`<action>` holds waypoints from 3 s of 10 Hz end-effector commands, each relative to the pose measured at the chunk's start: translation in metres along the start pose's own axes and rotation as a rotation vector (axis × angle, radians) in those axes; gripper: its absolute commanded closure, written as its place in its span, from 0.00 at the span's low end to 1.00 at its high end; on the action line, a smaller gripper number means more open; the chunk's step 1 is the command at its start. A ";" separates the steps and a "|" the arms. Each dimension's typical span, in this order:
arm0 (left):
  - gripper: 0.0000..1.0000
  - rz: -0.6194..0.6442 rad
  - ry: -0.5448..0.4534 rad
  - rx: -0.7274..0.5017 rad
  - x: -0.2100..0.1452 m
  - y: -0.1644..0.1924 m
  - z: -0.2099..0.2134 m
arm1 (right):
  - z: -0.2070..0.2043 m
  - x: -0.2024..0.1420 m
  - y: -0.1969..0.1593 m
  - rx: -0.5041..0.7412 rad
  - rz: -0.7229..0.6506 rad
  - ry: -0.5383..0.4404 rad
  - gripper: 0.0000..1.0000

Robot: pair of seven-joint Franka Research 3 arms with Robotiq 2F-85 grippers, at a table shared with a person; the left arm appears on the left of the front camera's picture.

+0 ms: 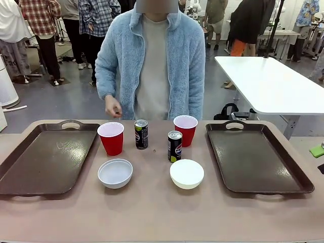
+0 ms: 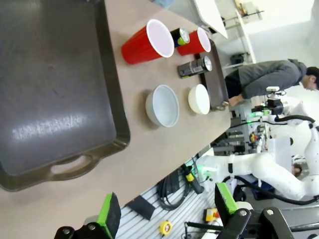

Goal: Prepare tableware on both trays.
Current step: Pick up a Picnic Bowl from the table and place it on a Handle tray.

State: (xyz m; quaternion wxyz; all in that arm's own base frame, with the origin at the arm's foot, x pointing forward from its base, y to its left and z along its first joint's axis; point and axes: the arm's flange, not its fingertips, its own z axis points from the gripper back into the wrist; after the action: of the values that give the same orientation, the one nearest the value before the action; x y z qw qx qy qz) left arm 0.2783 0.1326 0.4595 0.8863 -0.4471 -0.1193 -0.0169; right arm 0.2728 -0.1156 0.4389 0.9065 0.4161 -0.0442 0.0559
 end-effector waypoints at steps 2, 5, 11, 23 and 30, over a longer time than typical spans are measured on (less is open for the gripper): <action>0.00 0.009 -0.004 -0.006 -0.002 0.002 0.002 | -0.001 -0.001 0.000 0.012 0.000 0.003 0.00; 0.00 0.009 -0.004 -0.006 -0.002 0.002 0.002 | -0.001 -0.001 0.000 0.012 0.000 0.003 0.00; 0.00 0.009 -0.004 -0.006 -0.002 0.002 0.002 | 0.004 0.014 0.070 -0.190 -0.057 -0.021 0.00; 0.00 0.009 -0.004 -0.006 -0.002 0.002 0.002 | -0.263 0.097 0.223 -0.823 -0.026 0.184 0.00; 0.00 0.009 -0.004 -0.006 -0.002 0.002 0.002 | -0.276 0.105 0.212 -0.775 -0.092 0.068 0.00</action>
State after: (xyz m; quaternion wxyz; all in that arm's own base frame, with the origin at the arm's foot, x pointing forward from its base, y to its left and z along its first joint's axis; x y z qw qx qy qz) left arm 0.2780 0.1334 0.4585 0.8861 -0.4478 -0.1188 -0.0150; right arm 0.3466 0.2261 0.4518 0.9981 0.0450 0.0084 0.0412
